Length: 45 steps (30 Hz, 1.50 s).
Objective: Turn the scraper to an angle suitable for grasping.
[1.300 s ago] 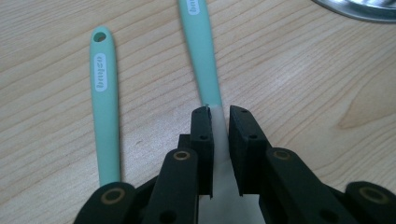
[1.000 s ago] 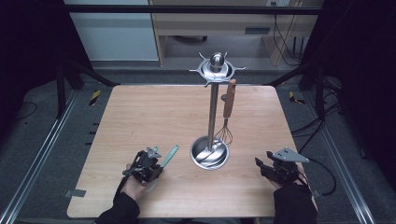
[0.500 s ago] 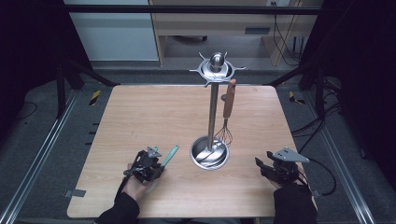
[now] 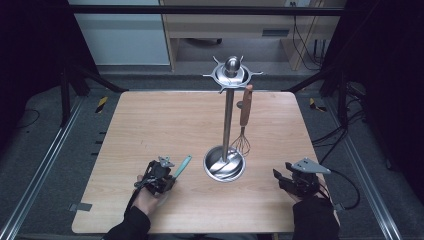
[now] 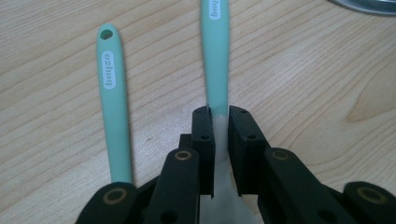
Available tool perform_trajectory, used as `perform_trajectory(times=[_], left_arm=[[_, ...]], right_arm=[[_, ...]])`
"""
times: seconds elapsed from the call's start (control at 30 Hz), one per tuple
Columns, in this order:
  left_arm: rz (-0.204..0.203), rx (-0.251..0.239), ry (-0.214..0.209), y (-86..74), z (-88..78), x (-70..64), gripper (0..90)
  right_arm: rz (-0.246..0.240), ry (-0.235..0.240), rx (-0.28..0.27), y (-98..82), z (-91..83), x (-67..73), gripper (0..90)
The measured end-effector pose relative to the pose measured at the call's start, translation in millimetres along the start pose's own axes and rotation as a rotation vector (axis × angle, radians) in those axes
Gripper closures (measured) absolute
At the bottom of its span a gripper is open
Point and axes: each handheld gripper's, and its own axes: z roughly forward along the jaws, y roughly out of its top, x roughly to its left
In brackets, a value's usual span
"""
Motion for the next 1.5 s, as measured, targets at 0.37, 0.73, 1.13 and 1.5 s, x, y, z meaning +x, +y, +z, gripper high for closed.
perform_trajectory(times=[0.37,0.73,1.13,1.5], left_arm=[[0.017,-0.099,-0.022,3.4,-23.2,0.0,80.9],[0.008,-0.253,-0.028,0.4,-57.7,5.7,80.9],[-0.032,-0.413,-0.045,1.2,-94.5,11.3,80.9],[-0.033,-0.524,-0.053,5.0,-122.7,8.8,81.0]], right_arm=[[0.002,0.001,-0.002,-0.1,-0.6,-0.8,45.9],[0.004,-0.003,-0.004,0.0,-0.4,-1.5,45.7],[0.011,-0.007,0.001,0.2,0.5,-2.0,45.7],[0.006,-0.011,0.001,-0.1,0.7,-2.3,45.8]])
